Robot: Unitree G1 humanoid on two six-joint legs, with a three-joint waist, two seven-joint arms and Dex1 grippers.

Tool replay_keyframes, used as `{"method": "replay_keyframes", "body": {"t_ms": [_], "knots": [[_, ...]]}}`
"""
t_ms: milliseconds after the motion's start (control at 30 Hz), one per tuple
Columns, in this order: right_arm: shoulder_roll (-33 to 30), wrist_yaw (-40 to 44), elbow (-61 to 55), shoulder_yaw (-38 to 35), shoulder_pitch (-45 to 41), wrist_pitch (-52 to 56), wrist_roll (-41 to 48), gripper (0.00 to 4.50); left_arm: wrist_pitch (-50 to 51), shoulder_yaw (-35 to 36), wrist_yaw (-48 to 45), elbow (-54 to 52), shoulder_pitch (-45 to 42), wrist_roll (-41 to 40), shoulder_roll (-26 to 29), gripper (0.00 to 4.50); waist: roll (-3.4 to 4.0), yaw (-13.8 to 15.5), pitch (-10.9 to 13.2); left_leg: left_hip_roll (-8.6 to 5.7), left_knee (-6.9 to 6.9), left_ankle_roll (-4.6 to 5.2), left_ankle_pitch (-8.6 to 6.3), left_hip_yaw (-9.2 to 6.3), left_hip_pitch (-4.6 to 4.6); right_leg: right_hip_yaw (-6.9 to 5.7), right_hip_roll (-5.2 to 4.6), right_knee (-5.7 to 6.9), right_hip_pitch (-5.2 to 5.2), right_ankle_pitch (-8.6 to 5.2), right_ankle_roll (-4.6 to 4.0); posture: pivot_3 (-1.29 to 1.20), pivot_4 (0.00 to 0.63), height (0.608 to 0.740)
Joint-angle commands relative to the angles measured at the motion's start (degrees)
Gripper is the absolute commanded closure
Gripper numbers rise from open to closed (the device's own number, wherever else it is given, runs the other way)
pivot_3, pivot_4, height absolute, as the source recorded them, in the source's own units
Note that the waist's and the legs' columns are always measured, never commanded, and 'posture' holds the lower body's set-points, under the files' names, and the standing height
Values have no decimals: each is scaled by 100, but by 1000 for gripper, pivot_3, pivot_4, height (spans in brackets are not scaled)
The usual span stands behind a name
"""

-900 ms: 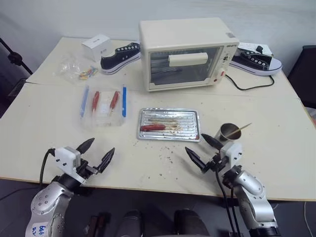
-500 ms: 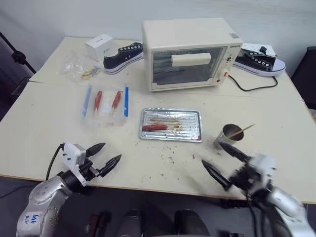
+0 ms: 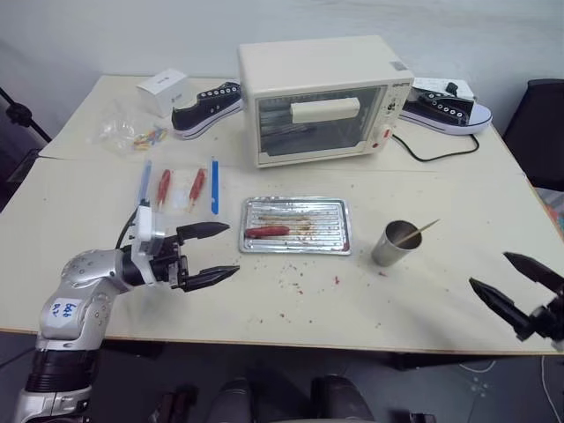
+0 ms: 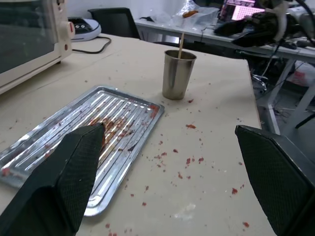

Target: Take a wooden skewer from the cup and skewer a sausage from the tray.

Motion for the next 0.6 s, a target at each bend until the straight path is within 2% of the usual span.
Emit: {"method": "replay_keyframes", "body": {"t_ms": [33, 233, 467, 600], "knots": [[-422, 413, 342, 231, -619, 663, 293, 0, 94, 62, 80, -153, -59, -86, 3, 24, 0, 18, 1, 0, 3, 3, 1, -1, -6, -2, -2, 1, -3, 0, 1, 0, 150, 740], [-899, 1245, 1295, 1192, -2006, 1228, -82, 0, 170, 139, 318, -535, 214, -81, -37, 24, -1, 25, 2, -2, 11, 4, 1, -8, -20, 0, -6, 4, -5, 3, 6, 0, 150, 740], [-891, 1684, 1862, 1887, -3244, 1610, -375, 0, 205, 181, 621, -831, 462, -54, -77, 24, 1, 33, 4, -3, 15, 3, 2, -16, -27, -8, -8, -3, -5, 3, 7, 0, 150, 740], [-830, 1819, 2020, 2099, -3561, 1679, -570, 879, 216, 177, 760, -1038, 609, -61, -75, 0, 2, 44, 4, -1, 14, 1, 3, -20, -30, -12, -7, -4, -4, 3, 6, 0, 150, 740]]}}
